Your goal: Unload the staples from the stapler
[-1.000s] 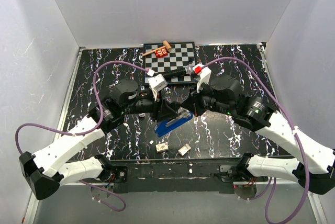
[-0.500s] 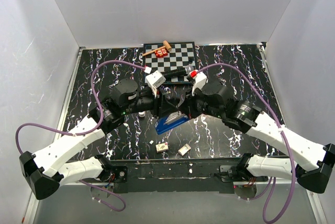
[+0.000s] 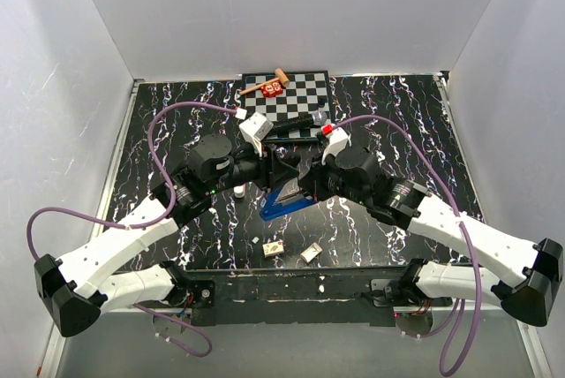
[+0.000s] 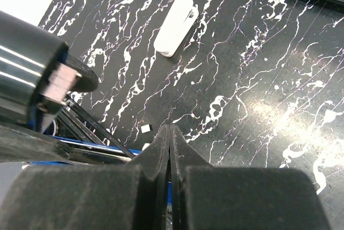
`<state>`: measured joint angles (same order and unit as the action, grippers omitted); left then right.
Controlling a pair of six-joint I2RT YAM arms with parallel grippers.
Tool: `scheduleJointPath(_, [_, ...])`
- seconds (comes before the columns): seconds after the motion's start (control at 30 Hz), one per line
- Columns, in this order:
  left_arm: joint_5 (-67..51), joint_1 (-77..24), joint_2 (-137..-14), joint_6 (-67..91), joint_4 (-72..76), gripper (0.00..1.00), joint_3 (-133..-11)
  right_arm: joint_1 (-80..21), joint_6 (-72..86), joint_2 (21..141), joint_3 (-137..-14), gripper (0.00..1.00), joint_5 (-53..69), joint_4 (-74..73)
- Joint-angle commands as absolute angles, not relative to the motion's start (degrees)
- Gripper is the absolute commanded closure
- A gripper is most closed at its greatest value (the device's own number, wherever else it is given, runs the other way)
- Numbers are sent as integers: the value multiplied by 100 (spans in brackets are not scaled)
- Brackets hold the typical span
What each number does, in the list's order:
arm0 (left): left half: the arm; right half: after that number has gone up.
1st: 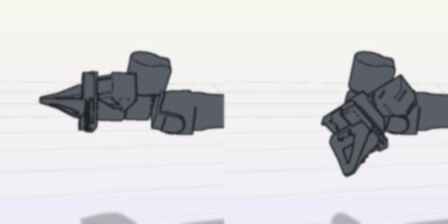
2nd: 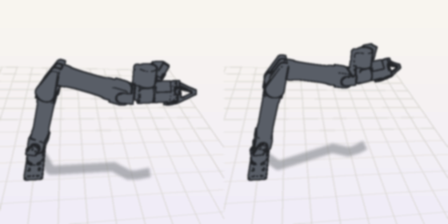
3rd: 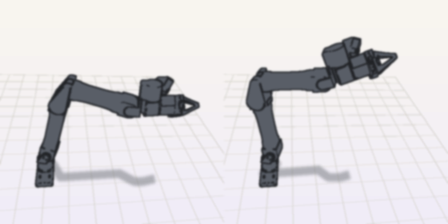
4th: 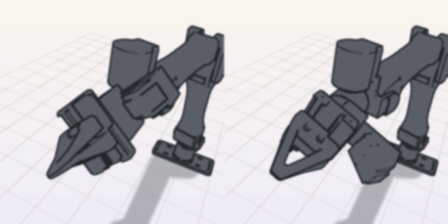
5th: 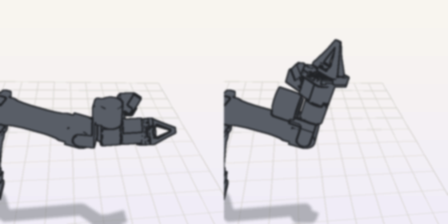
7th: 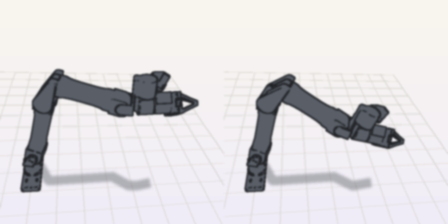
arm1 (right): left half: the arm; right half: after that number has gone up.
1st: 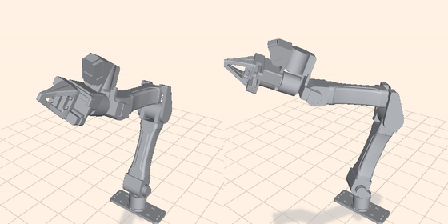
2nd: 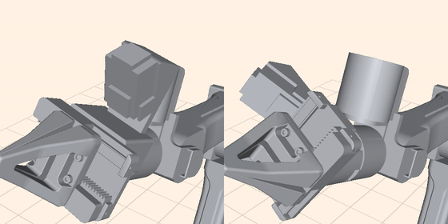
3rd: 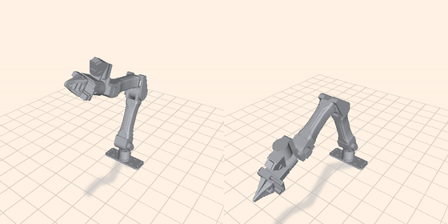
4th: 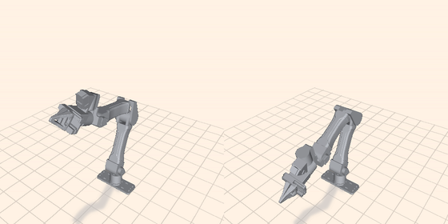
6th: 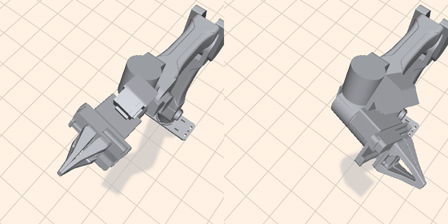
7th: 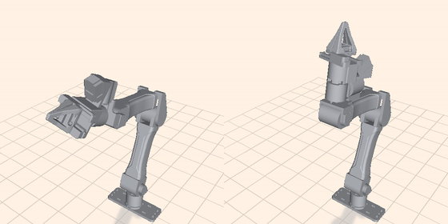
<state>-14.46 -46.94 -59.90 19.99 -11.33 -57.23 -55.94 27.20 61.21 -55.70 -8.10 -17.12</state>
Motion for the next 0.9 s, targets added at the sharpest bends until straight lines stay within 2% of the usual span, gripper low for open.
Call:
scheduleJointPath(0.0, [-914,-4658,-5836,2153,-53,100,-5810,-5616,2883,6143,-5318,99,-853,-1310])
scheduleJointPath(0.87, [1063,-4658,-6495,2645,457,100,-5730,-5599,3199,6987,-4869,99,-132,184])
